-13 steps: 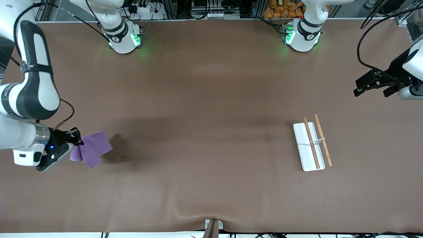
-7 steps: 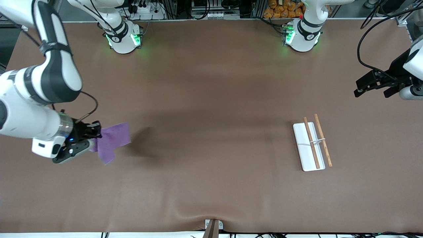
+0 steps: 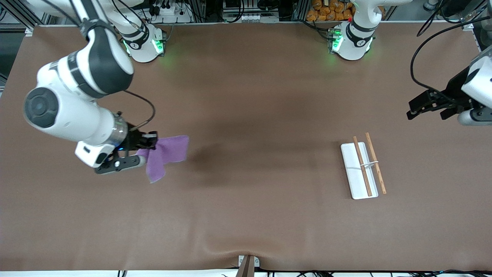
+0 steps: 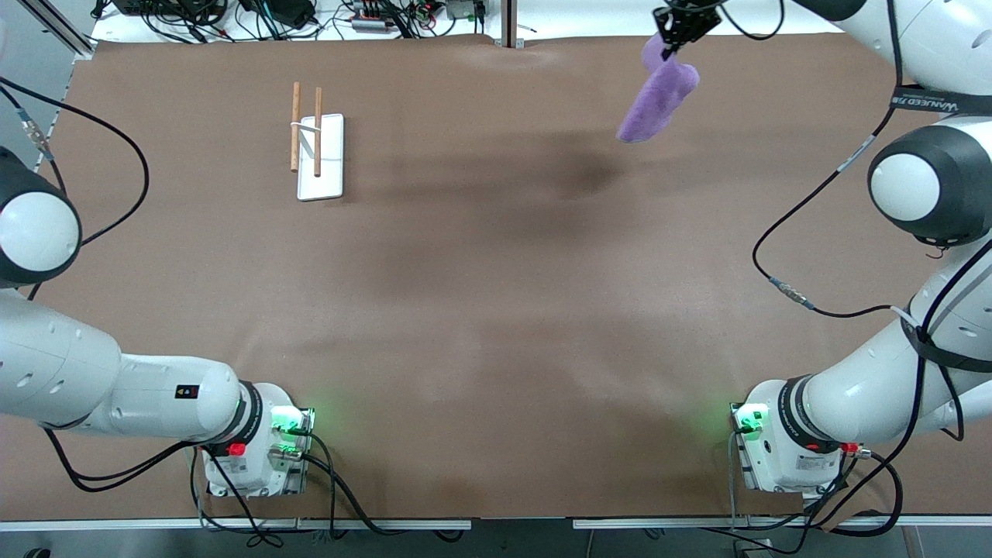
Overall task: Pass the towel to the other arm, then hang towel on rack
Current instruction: 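Lift the purple towel up with the right gripper, then carry the towel toward the rack while the left gripper approaches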
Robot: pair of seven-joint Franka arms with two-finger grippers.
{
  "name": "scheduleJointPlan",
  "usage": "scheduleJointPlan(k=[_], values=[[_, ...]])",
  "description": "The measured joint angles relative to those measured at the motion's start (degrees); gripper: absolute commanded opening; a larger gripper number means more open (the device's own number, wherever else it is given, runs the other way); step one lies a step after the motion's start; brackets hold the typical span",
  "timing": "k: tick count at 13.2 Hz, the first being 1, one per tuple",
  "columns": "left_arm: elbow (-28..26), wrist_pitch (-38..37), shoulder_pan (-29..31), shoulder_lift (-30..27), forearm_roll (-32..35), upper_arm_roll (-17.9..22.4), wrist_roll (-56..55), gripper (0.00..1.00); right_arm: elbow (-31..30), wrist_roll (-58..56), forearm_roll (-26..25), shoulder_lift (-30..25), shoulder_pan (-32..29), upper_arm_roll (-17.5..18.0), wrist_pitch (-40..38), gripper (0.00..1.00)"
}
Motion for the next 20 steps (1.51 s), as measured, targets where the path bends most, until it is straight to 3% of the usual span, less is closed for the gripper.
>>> scheduleJointPlan(k=[7, 12, 17, 20], values=[[0.0, 1.4, -0.6, 1.0, 0.0, -0.8, -0.9, 1.00, 1.1, 5.3, 4.1, 0.4, 6.2, -0.1, 4.8, 0.00], [-0.2, 3.1, -0.7, 2.9, -0.5, -3.0, -6.1, 1.00, 1.0, 5.5, 4.0, 4.2, 14.7, -0.2, 17.8, 0.00], [-0.4, 6.8, -1.5, 11.7, -12.4, -3.7, -9.2, 1.00, 1.4, 3.5, -2.7, 6.1, 21.6, -0.3, 21.1, 0.00], [-0.4, 9.8, -1.3, 17.1, -20.3, -3.7, -9.5, 1.00, 2.3, 0.4, -4.0, 6.0, 26.0, -0.4, 21.7, 0.00]])
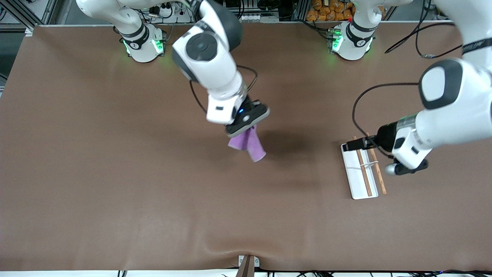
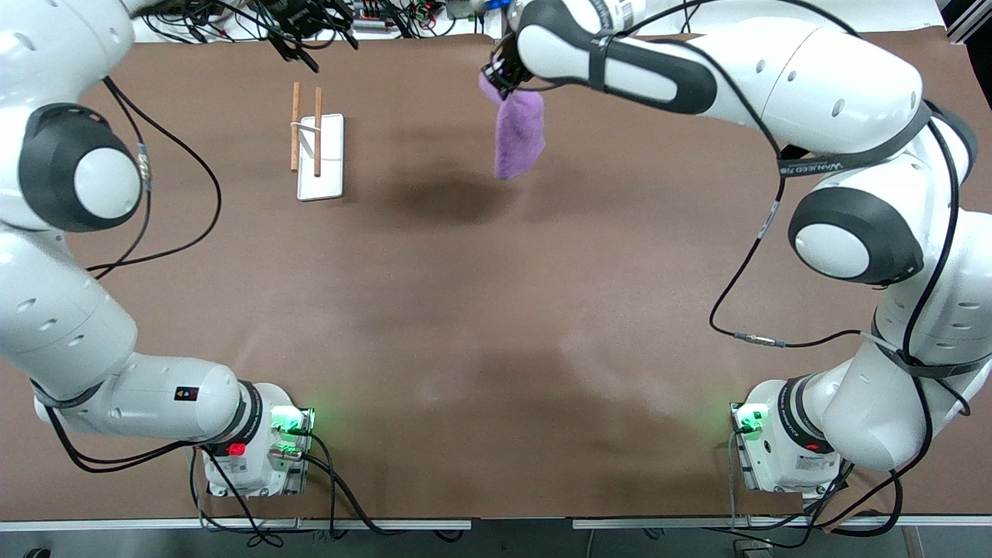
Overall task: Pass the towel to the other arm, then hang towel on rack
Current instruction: 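Carry the towel toward the rack while the left gripper approaches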
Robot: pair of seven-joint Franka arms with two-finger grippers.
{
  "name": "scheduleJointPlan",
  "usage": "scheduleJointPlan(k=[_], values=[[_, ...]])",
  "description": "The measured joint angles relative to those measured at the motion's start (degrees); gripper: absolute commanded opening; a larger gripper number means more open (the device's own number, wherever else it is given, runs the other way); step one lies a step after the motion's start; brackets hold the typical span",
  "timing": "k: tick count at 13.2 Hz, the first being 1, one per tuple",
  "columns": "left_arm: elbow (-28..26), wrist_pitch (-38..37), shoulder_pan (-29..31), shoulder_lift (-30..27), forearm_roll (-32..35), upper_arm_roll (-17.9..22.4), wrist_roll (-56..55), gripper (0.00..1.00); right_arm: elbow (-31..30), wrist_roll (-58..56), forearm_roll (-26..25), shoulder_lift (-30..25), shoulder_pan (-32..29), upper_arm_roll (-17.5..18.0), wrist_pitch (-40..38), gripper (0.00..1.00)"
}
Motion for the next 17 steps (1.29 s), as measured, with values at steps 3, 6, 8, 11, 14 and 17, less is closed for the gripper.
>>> scheduleJointPlan(k=[3, 6, 8, 11, 14, 17], values=[[0.1, 4.0, -2.1, 2.7, -1.8, -0.4, -8.7, 1.00, 0.1, -3.3, -0.5, 0.6, 1.3, -0.2, 4.0, 0.00], [0.2, 7.0, -4.6, 4.2, -4.2, -0.6, -17.7, 1.00, 0.7, -4.4, -3.7, 2.9, 2.9, -0.2, 6.1, 0.00], [0.2, 8.2, -4.5, 5.3, -9.3, -0.4, -18.3, 1.00, 2.0, -4.3, -4.9, 4.3, 4.7, -0.3, 6.4, 0.00], [0.2, 9.4, -4.4, 6.1, -16.1, -0.3, -18.3, 1.00, 3.4, -4.3, -5.2, 5.2, 5.3, -0.5, 6.4, 0.00], [0.3, 11.9, -5.0, 6.2, -20.5, -0.4, -21.7, 0.98, 3.6, -4.3, -5.2, 5.5, 5.3, -0.6, 6.4, 0.00], [0.3, 12.2, -6.1, 6.2, -20.8, -0.6, -30.2, 0.94, 3.6, -4.3, -5.3, 5.6, 5.4, -0.6, 6.4, 0.00]])
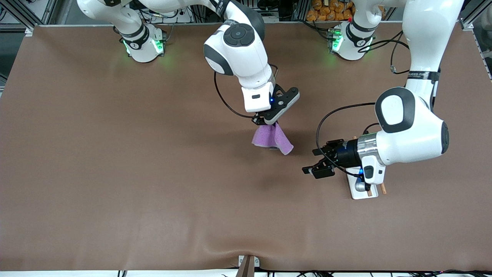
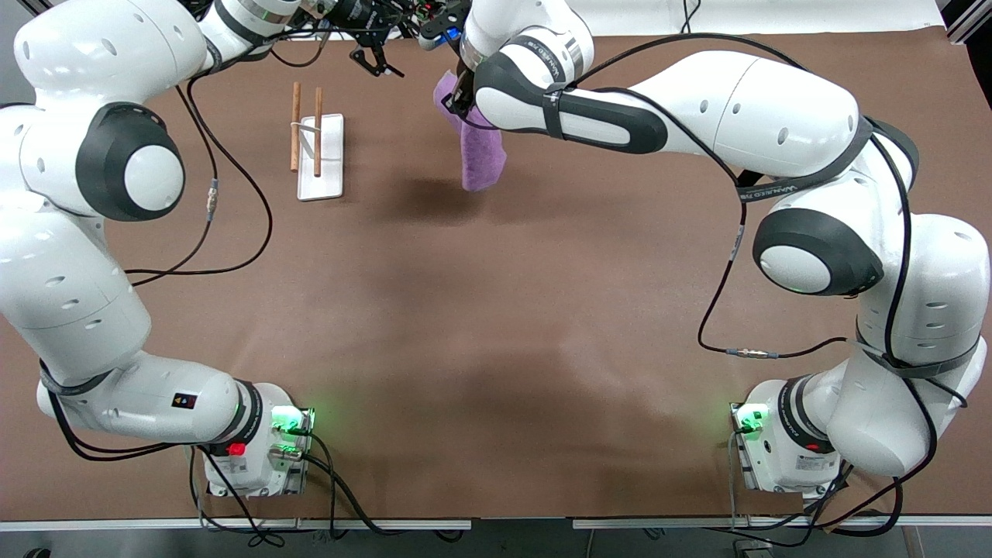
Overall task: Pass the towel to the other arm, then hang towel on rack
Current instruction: 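Carry the towel toward the rack while the left gripper approaches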
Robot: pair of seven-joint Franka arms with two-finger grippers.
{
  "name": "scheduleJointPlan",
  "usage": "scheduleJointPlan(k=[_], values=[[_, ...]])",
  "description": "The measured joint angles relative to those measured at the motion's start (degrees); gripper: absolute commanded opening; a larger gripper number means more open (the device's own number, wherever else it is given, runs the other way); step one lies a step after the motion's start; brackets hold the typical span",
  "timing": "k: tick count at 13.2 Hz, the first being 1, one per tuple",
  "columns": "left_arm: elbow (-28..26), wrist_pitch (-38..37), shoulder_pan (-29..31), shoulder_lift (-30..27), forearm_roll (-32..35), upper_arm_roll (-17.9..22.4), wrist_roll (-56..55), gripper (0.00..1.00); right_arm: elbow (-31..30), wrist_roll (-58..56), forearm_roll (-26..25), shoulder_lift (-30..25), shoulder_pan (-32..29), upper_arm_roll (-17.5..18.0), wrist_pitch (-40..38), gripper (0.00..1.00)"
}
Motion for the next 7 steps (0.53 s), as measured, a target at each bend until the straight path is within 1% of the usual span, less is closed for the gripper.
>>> scheduleJointPlan(k=[2, 3, 7], values=[[0.0, 0.0, -1.7, 0.0, 0.1, 0.0, -3.7, 0.87, 0.1, 0.0, 0.0, 0.0, 0.0, 0.0, 0.0, 0.00], [-0.1, 0.0, -2.4, 0.1, 0.7, 0.0, -5.4, 0.86, 0.1, 0.0, -0.1, 0.0, 0.0, 0.0, 0.0, 0.00], [-0.3, -0.2, -5.1, 0.5, 8.1, 0.0, -10.5, 0.85, 0.2, 0.0, -0.5, 0.0, 0.2, 0.0, 0.0, 0.00]])
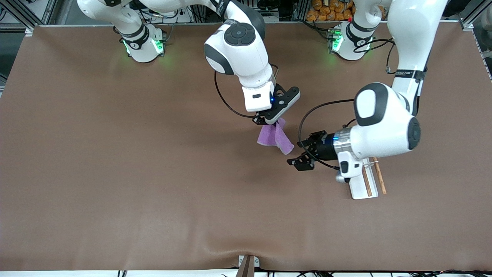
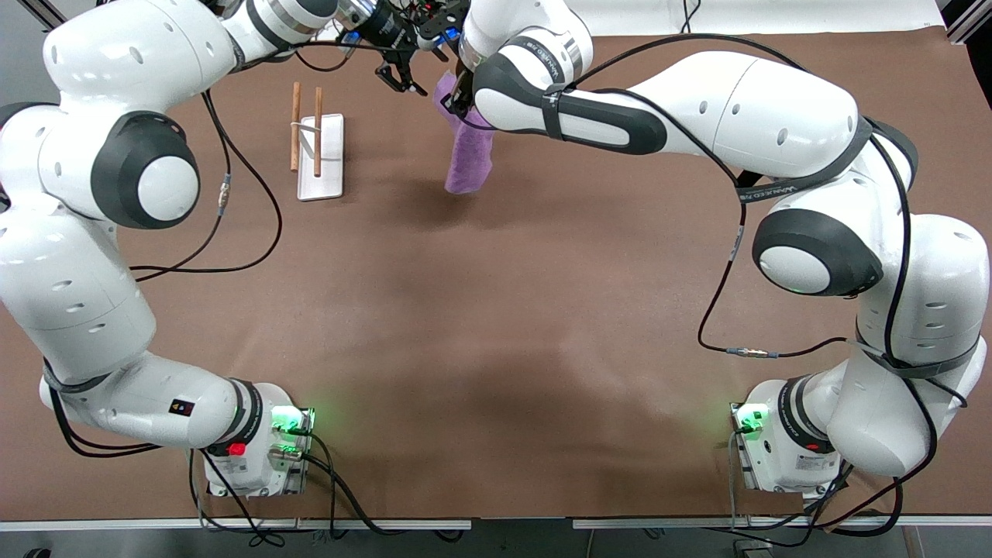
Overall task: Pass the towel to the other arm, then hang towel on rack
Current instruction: 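Carry the towel toward the rack while the left gripper approaches, then grasp the towel with the left gripper beside the right gripper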
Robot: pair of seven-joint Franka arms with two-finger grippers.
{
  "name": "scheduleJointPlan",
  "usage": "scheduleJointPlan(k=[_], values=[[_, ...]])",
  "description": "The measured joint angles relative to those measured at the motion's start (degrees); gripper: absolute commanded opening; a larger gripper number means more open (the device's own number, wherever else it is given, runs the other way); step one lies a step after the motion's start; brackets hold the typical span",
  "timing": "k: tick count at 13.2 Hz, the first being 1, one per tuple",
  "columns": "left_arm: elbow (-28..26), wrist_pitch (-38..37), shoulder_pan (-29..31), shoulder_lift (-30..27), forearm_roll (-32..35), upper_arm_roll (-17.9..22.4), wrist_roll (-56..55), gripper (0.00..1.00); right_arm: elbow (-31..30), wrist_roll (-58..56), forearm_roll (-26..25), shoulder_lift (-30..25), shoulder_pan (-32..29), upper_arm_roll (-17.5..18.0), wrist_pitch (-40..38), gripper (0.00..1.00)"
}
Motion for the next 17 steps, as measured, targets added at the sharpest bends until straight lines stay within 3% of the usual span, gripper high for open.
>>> scheduleJointPlan(k=[2, 5, 11, 12, 13, 17], values=[[0.0, -0.6, -0.3, 0.1, 0.9, 0.0, -0.3, 0.82, 0.0, 0.0, -0.2, 0.0, 0.1, 0.0, 0.0, 0.00], [0.0, -0.9, -0.5, 0.1, 0.9, 0.0, -0.4, 0.59, 0.0, 0.0, -0.4, 0.0, 0.2, 0.0, 0.0, 0.00], [0.2, -0.9, -1.6, 0.1, 0.9, 0.0, -2.4, 0.28, 0.0, 0.0, -0.4, 0.1, 0.2, 0.0, 0.0, 0.00], [0.3, -0.9, -1.6, 0.1, 0.9, 0.0, -2.4, 0.19, 0.0, 0.0, -0.4, 0.1, 0.2, 0.0, 0.0, 0.00], [0.5, -0.9, -1.6, 0.0, 0.9, 0.0, -2.4, 0.02, 0.0, 0.0, -0.5, 0.1, 0.2, 0.0, 0.0, 0.00], [1.1, -0.9, -1.4, -0.4, 0.9, 0.3, -2.4, 0.00, 0.0, 0.0, -0.5, 0.1, 0.2, -0.1, 0.0, 0.00]])
